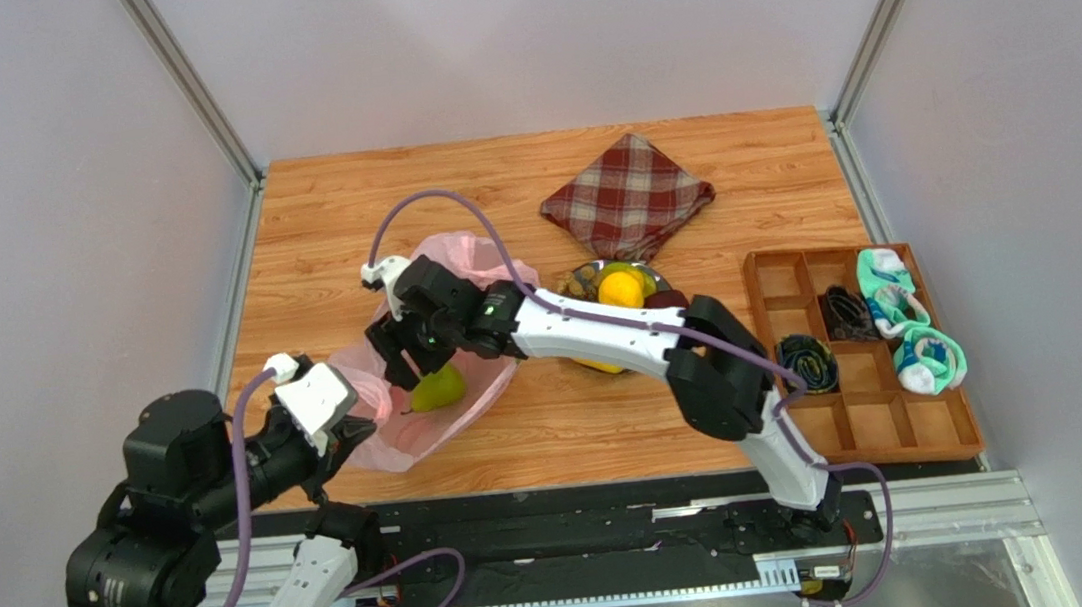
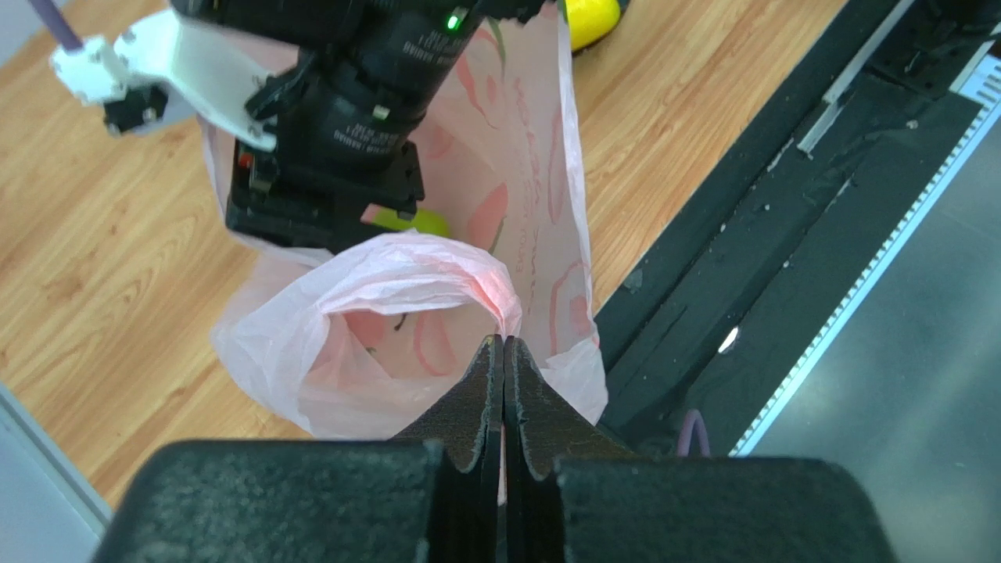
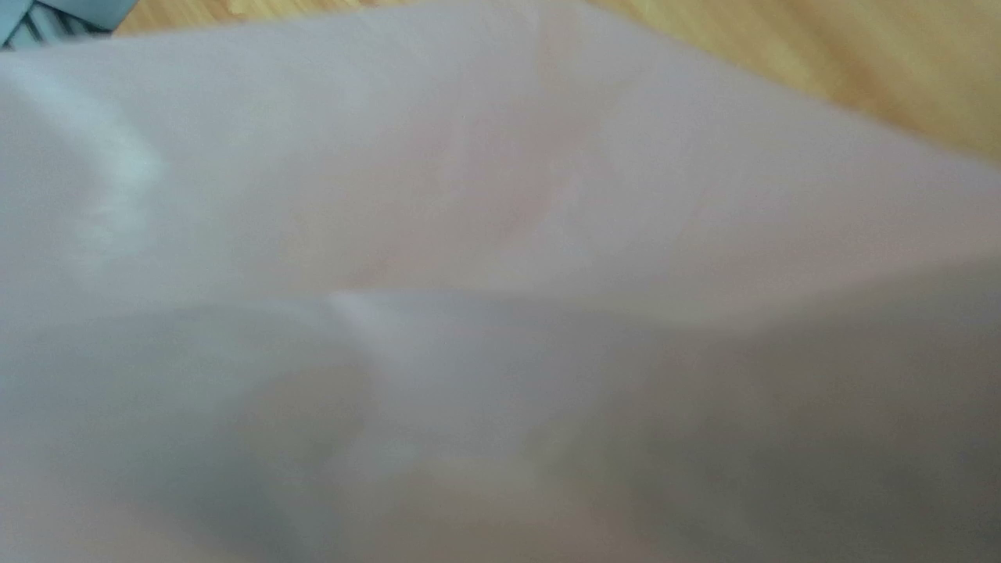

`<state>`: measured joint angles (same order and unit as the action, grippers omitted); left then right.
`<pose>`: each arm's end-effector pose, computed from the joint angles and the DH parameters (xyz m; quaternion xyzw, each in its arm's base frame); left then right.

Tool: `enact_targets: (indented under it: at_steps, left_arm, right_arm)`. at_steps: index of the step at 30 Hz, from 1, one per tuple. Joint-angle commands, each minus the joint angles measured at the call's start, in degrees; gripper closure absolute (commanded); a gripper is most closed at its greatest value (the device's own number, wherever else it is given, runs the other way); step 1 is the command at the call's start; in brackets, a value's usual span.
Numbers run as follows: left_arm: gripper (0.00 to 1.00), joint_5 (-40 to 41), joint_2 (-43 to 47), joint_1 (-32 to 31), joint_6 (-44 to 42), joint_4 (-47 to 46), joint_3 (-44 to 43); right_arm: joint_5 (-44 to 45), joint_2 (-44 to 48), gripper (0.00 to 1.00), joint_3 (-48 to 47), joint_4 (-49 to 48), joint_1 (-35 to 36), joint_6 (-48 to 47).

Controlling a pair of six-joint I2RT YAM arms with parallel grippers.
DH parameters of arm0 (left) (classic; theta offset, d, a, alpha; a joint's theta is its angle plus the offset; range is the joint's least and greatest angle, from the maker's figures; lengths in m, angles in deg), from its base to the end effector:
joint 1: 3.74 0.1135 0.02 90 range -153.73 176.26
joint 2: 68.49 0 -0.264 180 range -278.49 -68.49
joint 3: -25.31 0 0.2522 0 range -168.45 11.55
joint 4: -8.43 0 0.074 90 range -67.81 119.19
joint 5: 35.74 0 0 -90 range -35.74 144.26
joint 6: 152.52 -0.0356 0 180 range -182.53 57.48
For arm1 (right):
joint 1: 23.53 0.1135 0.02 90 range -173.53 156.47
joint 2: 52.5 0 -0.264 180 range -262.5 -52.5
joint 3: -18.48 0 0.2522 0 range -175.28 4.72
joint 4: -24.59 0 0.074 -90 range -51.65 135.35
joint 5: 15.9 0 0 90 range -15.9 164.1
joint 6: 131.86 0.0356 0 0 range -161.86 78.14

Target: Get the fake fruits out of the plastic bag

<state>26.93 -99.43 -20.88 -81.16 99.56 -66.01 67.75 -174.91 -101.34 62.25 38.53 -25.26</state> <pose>0.0038 -0.0183 0.4145 0.3706 0.7680 -0.1991 0.4830 0.2294 0.4408 0.2543 -0.3715 0.8265 0.3051 0.2930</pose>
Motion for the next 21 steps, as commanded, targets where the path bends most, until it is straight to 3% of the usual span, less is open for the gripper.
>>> enact_targets:
  at_steps: [1,3,4,8,14,17,18,20,21]
  left_arm:
    - [1.0,-1.23,-1.41,0.27,-3.07,-0.46,1.79]
    - [1.0,-1.32,-0.44,0.27,-3.86,-0.37,2.5]
    - [1.0,-1.06,-0.26,0.27,-3.78,-0.46,2.59]
    - [1.0,-1.67,-0.7,0.27,-4.04,0.16,2.06]
    - [1.0,-1.5,-1.14,0.27,-4.04,-0.19,2.32]
    - [1.0,-1.23,-0.79,0.27,-3.78,-0.98,3.11]
    - [1.0,-1.15,-0.53,0.27,-3.61,-1.25,3.38]
    - [1.0,-0.62,0.08,0.27,-2.91,-2.47,4.08]
    - [1.0,-0.62,0.18,0.27,-2.73,-3.44,4.34]
  right_arm:
    - [0.72,-6.87,0.17,-6.16,1.32,0.34,4.84]
    - [0.99,-10.37,0.01,-10.47,1.76,0.78,4.06]
    - [2.99,-11.52,0.0,-11.79,2.11,1.04,3.53]
    - [9.24,-14.0,0.0,-14.88,4.31,2.45,-1.38]
    - [7.49,-12.6,0.02,-8.82,6.68,2.54,-4.38]
    - [5.23,-10.49,0.19,-3.73,6.43,2.19,-5.87]
    - [4.6,-9.96,0.34,-2.84,6.33,2.01,-6.92]
    - [1.18,-8.21,0.48,-1.08,4.94,1.4,-8.77]
    - [-0.23,-7.5,0.6,-0.9,4.49,1.39,-10.43]
